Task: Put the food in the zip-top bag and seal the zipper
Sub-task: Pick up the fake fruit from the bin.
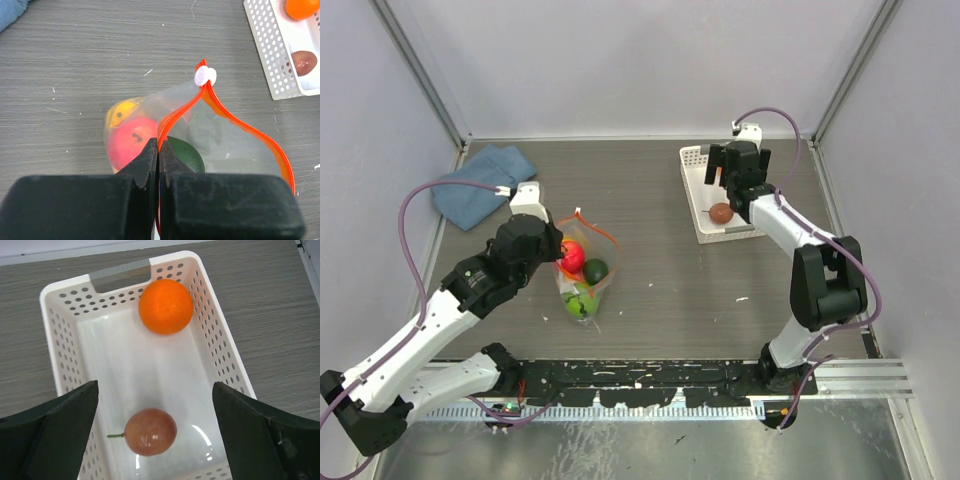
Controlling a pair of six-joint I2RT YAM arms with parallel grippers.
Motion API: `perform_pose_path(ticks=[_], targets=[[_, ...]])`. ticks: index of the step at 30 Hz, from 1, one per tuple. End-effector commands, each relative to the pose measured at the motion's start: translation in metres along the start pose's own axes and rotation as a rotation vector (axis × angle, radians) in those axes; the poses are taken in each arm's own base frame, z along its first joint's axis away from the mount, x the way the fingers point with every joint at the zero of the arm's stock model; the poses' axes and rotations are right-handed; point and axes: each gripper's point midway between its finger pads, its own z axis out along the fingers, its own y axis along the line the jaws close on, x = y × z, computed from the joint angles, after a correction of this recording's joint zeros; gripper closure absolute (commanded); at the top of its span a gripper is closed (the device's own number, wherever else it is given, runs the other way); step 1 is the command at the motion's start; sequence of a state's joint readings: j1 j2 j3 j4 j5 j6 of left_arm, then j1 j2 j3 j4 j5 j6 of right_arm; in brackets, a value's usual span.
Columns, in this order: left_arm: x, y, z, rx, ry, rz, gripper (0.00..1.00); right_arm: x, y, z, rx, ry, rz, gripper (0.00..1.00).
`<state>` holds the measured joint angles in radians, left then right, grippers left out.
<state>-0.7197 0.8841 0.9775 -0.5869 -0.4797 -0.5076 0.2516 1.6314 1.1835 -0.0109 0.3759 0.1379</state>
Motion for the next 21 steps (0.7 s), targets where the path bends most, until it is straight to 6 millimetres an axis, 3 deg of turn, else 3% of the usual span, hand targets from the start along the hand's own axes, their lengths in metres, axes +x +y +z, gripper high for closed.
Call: perform_pose_path(ticks=[1,4,14,21], targets=[[-0.013,-0.003,0.002,0.003,-0.049,-0.015,1.0,-0.039,-0.009,0.028,0.015,-0.124,0.05,0.0],[-0.013,-0.002,0.002,-0.004,-0.051,-0.013,1.0,-0.033,-0.019,0.051,0.04,-0.1,0.029,0.0],[-0.012,0.0,0.005,-0.023,-0.05,-0.002,1.0,-0.013,-0.013,0.115,0.01,-0.06,-0.049,0.0],[-0.012,0.002,0.007,-0.035,-0.051,0.004,1.0,0.005,-0.01,0.148,0.007,-0.027,-0.097,0.0]])
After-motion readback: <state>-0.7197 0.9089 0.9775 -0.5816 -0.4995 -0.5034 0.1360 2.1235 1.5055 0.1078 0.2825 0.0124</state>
